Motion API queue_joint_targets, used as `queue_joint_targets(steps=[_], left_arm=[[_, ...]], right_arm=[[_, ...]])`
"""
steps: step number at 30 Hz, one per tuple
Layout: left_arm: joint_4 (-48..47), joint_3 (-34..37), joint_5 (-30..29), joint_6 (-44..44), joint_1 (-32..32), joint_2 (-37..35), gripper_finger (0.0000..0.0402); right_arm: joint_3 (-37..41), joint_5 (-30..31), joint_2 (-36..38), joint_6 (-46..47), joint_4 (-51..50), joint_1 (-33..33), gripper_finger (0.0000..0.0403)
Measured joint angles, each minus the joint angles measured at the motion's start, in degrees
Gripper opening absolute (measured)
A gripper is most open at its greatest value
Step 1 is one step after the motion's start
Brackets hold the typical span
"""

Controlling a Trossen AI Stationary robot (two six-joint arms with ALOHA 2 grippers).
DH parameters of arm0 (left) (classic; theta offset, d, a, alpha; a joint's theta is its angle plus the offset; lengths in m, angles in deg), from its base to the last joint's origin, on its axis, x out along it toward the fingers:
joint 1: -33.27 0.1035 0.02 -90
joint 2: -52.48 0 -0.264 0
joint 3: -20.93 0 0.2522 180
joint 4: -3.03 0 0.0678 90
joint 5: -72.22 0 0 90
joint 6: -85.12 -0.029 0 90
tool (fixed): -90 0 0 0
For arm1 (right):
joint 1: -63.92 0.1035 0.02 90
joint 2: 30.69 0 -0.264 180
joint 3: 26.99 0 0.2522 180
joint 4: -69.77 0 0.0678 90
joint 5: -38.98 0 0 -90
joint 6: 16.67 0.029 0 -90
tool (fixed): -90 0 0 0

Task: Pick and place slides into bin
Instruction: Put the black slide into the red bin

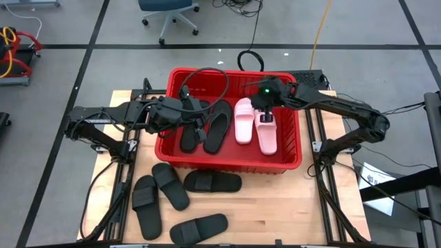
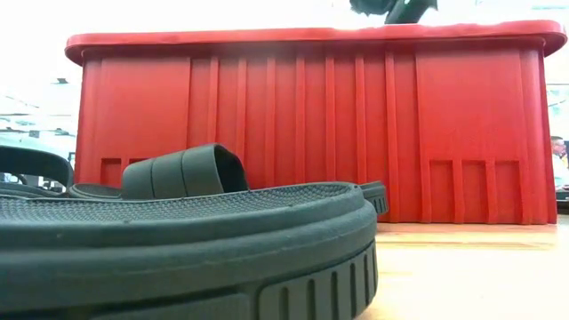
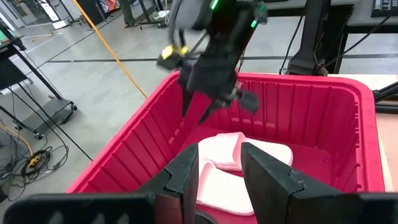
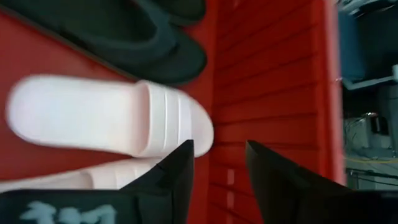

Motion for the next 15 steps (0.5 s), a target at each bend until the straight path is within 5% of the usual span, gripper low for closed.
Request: queue_joint_targets(steps=[15], left_arm=[[-11.17,-0.06,-0.34,11.74,-2.9,-4.6,0.0122]], right_arm=[[0.0,-0.17,15.51,10.6,-0.51,9.52,0.0011]])
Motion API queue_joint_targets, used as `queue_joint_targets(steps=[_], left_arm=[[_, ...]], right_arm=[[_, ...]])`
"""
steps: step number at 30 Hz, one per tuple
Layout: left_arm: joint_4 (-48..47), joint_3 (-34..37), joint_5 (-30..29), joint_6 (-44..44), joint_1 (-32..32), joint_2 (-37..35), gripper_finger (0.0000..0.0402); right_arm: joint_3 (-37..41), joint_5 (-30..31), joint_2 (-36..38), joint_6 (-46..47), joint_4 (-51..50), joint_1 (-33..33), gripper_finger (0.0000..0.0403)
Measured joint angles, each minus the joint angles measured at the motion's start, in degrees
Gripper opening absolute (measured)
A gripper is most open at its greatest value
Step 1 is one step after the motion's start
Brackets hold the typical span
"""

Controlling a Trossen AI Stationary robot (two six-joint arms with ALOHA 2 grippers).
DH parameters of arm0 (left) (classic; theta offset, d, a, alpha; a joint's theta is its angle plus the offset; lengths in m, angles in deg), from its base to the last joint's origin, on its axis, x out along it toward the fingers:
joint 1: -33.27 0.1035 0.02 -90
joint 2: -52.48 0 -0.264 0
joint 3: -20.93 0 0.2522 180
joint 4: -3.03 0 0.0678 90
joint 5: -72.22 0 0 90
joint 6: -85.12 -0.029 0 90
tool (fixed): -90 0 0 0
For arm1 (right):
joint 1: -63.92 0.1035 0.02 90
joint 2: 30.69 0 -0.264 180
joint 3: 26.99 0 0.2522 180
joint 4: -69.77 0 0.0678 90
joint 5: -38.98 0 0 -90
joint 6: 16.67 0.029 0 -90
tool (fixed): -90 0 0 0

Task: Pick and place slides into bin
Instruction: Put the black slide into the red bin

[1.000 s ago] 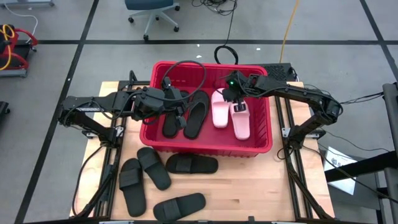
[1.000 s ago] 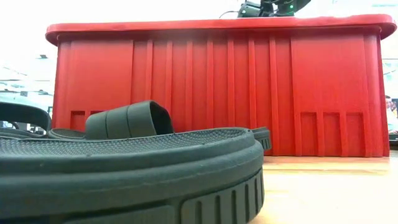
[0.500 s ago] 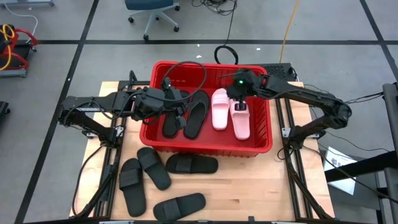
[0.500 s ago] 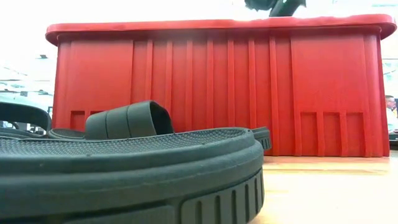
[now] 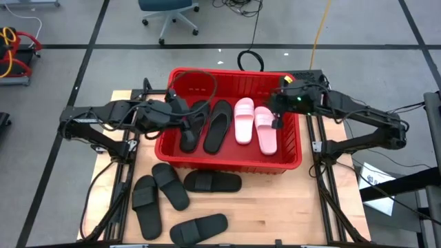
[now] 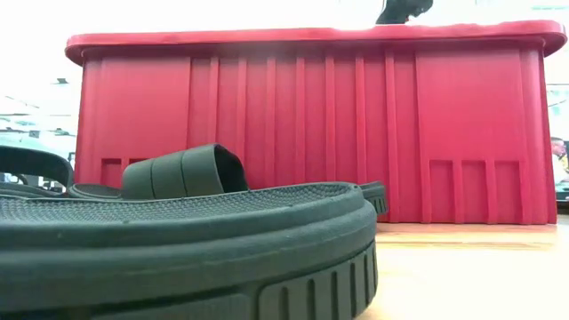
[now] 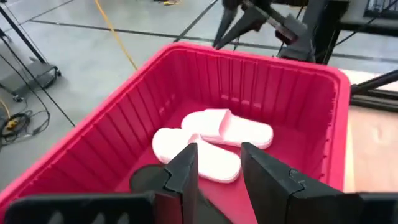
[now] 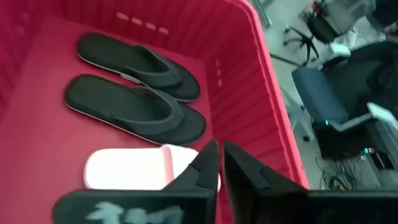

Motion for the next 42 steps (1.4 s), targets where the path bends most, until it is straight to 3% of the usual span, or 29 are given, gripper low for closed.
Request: queue_joint_targets(steps=[20,30,42], left_arm=[[-12.3,0.06,-2.27,12.03,-10.77,-3.17,0.0122],[-31.0,0.06,3.92,35.29,-17.94,-2.81,0.0122],[-34.16,0.06,11.76,57.01,-30.51,-2.83,0.0122]], right_arm=[[-0.04,-0.21,4.34,7.09,-0.82,12.29,0.0001],[-0.04,-9.3,4.52,11.82,-1.63,13.59,0.0],[-0.04,-9.58,4.52,13.21,-1.67,13.79,0.0]])
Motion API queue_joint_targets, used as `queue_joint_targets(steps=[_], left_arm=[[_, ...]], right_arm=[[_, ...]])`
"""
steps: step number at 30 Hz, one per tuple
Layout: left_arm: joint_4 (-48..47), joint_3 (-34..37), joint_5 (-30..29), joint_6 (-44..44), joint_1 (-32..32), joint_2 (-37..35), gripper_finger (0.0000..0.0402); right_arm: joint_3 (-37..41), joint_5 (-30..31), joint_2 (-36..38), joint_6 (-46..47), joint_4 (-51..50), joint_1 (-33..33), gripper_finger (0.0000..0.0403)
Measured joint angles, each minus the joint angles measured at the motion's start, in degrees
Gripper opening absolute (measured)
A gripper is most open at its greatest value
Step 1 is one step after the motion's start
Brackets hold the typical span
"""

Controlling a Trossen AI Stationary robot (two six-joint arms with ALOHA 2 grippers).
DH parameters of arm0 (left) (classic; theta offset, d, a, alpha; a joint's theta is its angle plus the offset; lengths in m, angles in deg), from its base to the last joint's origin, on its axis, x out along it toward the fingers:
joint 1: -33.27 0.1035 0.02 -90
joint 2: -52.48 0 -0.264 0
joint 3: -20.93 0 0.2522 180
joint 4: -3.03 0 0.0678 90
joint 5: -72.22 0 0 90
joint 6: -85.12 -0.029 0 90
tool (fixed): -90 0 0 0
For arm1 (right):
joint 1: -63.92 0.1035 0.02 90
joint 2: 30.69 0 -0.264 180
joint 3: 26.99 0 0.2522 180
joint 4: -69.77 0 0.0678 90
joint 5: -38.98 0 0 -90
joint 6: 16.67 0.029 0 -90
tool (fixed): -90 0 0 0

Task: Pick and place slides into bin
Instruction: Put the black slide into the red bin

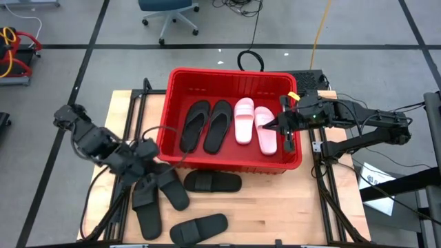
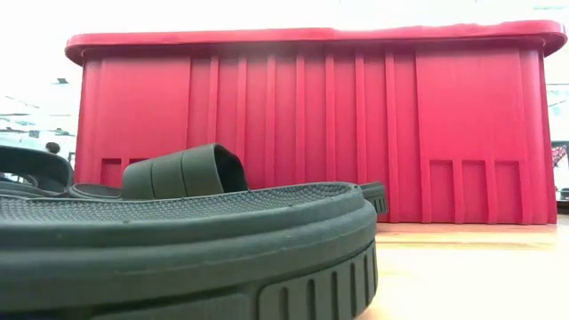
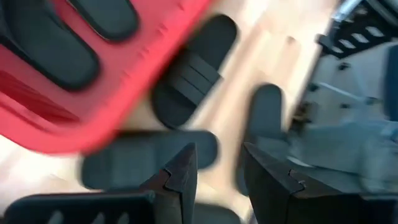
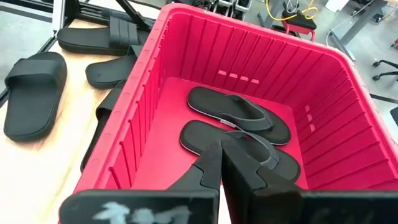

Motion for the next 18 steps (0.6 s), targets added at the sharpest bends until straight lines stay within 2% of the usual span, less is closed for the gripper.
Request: queue_joint_targets(steps=[7,11,14,18], left_arm=[[9.1,2.48,-0.38,8.0,-7.1,0.0,0.0122],[14.3,5.95,-1.34,14.38,-10.03,-0.02,0.0122],[21.43,10.22,-1.34,18.29,-11.64,0.0,0.0122],[35.44,16.23,-1.58,21.78,-14.2,0.0,0.0122]], right_arm=[[0.0,-4.22,-0.02,0.18,0.02,0.0,0.0],[0.0,-4.41,-0.02,0.35,-0.04,0.0,0.0],[0.0,-4.39,-0.02,0.35,-0.35,0.0,0.0],[0.0,-4.6,-0.02,1.23,-0.46,0.0,0.0]])
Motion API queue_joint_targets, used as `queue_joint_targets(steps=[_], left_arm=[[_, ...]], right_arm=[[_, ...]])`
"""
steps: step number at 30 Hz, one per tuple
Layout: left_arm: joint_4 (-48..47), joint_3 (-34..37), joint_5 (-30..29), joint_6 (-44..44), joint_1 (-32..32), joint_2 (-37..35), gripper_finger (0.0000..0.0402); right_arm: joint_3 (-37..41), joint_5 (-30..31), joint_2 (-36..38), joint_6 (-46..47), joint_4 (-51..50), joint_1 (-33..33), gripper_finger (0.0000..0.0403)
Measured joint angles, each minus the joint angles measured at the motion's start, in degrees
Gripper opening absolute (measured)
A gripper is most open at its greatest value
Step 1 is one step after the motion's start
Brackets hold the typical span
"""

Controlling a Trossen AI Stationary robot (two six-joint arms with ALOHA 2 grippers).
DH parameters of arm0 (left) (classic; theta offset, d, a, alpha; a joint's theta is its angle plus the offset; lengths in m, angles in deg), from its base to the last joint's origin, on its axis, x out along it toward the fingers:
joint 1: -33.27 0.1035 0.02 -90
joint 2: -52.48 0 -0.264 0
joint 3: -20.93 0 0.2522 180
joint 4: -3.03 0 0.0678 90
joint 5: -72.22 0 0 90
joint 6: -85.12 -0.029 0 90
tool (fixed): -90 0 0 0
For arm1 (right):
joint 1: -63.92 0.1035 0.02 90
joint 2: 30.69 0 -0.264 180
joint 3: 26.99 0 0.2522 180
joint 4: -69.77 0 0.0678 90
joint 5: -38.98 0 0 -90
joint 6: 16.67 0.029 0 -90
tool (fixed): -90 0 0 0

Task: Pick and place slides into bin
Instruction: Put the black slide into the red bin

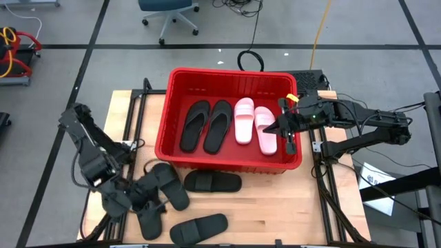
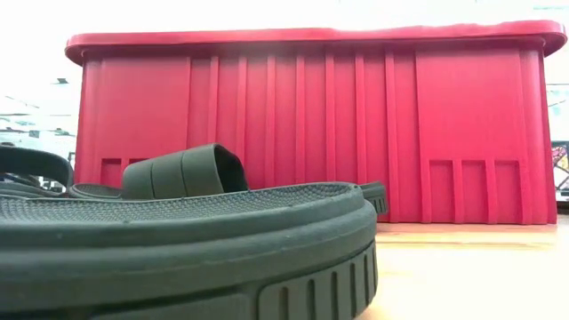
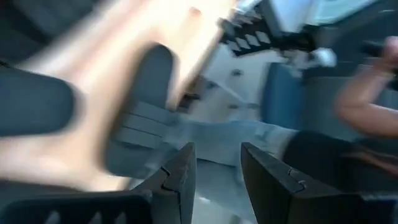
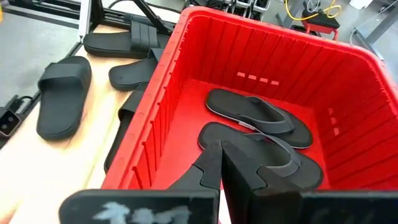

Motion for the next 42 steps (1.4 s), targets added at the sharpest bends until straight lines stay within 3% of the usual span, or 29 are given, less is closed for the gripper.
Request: queue_joint_targets(steps=[6,13,21,27,42], left_arm=[[22.37,11.73,-3.98,2.83,-3.42,-0.02,0.0122],[40.6,24.81,-8.15,16.25,-6.36,2.49,0.0122],[52.71,26.78,-8.33,23.82,-6.62,11.42,0.0122],[56.11,26.74,-8.48,28.49,-6.62,17.79,0.0122],[52.3,26.72,-5.71,35.58,-6.12,23.37,0.0122]], right_arm=[[0.0,-4.48,0.0,0.2,-0.36,0.0,0.0],[0.0,-5.8,0.0,-1.61,-1.75,0.0,0.0],[0.0,-7.76,0.0,-4.42,-4.96,-0.02,0.0],[0.0,-14.38,-0.02,-6.68,-5.22,0.0,0.0],[0.0,-14.57,-0.02,-9.31,-5.98,0.0,0.0]])
